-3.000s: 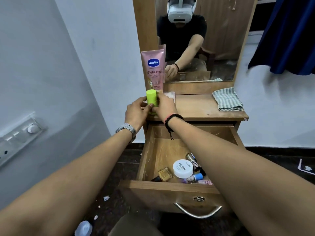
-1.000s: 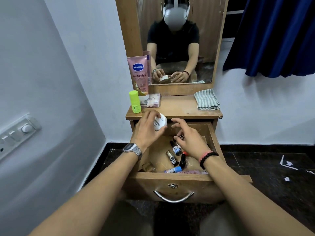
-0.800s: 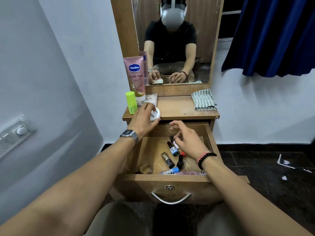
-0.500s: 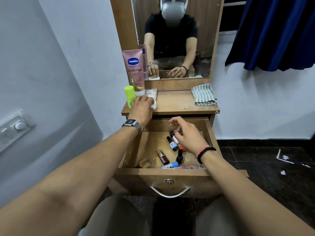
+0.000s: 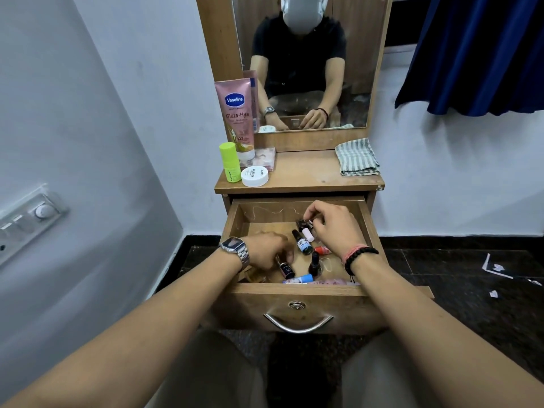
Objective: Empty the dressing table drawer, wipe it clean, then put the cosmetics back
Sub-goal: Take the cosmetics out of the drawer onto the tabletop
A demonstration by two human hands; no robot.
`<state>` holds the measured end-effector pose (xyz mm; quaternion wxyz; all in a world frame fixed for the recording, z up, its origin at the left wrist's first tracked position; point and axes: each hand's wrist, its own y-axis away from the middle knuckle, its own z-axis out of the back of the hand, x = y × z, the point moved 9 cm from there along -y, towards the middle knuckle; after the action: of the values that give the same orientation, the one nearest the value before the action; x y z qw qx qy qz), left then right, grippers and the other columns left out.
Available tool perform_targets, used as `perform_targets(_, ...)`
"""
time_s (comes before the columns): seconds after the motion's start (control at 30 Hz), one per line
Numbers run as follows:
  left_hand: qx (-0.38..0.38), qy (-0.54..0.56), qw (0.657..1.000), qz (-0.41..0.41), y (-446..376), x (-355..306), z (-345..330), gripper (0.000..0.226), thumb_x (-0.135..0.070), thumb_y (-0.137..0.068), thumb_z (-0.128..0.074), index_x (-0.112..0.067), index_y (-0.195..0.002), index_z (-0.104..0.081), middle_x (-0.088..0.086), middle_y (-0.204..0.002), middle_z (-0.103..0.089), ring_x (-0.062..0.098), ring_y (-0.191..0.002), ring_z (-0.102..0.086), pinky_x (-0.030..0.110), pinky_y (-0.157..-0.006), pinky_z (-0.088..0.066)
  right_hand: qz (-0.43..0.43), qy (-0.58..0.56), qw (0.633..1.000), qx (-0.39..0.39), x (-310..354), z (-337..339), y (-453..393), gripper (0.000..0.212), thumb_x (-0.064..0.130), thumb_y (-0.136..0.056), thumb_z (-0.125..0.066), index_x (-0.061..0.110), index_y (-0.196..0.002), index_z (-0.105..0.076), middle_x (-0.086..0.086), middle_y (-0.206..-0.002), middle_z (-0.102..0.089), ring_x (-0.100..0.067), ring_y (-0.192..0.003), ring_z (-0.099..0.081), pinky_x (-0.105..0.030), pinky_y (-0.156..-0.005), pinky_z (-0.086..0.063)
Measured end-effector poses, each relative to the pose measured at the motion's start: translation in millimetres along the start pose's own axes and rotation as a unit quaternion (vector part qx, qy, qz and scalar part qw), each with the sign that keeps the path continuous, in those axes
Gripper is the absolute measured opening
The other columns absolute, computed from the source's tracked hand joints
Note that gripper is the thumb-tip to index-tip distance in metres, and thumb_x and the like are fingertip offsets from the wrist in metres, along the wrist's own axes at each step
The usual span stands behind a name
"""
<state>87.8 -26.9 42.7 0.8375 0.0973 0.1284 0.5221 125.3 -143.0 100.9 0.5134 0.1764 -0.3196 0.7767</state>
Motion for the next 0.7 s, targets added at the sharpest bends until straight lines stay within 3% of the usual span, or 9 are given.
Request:
perform_targets(0.23,-0.019,-0.028,0.999,0.01,-3.4,0.2,2.0,0.035,-0.022,-0.085,-0.066,-0.02,-0.118,-0.055,0.001,-0.116,-0.058,0.02,-0.102,-0.057,0.029,-0.075,-0.042,-0.017,-0.004,1.0,0.011,-3.3,-2.2,-0.9,0.027,0.005,-0.075,-0.047,0.028,-0.078,-0.061,0.016,-0.058,-0.059,-0.01,-0.062,-0.061,-0.031,-0.062,-0.053)
perform_targets(0.37,-0.132,0.017,0.991,0.028,10.2,7.2,50.7,0.037,-0.031,-0.083,-0.07,-0.018,-0.112,-0.052,-0.001,-0.105,-0.063,0.016,-0.089,-0.058,0.03,-0.073,-0.047,-0.023,0.001,1.0,0.006,-5.0,-0.6,-1.7,0.027,0.007,-0.077,-0.049,0.031,-0.077,-0.059,0.015,-0.06,-0.057,-0.009,-0.061,-0.058,-0.026,-0.057,-0.044)
perform_targets(0.5,-0.256,0.059,0.964,0.04,23.1,23.9,111.6,0.02,-0.023,-0.083,-0.07,-0.019,-0.101,-0.061,-0.005,-0.094,-0.063,0.014,-0.085,-0.059,0.024,-0.066,-0.038,-0.025,0.001,1.0,0.004,-4.5,0.8,-1.3,0.026,0.008,-0.077,-0.048,0.031,-0.079,-0.06,0.014,-0.061,-0.058,-0.014,-0.065,-0.061,-0.029,-0.06,-0.05)
perform_targets(0.6,-0.325,0.045,0.943,0.062,27.8,32.2,150.1,0.02,-0.02,-0.082,-0.07,-0.018,-0.102,-0.066,-0.001,-0.095,-0.065,0.015,-0.087,-0.059,0.028,-0.071,-0.045,-0.027,-0.007,1.0,0.005,-4.4,1.0,-0.5,0.028,0.006,-0.077,-0.047,0.031,-0.078,-0.06,0.015,-0.061,-0.058,-0.011,-0.062,-0.059,-0.027,-0.059,-0.049)
perform_targets(0.7,-0.349,0.049,0.932,0.087,23.1,39.2,173.5,0.032,-0.015,-0.082,-0.072,-0.014,-0.111,-0.06,0.004,-0.098,-0.067,0.02,-0.089,-0.062,0.036,-0.078,-0.053,-0.028,-0.01,1.0,0.007,-4.8,1.7,0.3,0.028,0.005,-0.078,-0.048,0.03,-0.078,-0.06,0.016,-0.059,-0.055,-0.005,-0.056,-0.052,-0.023,-0.056,-0.039)
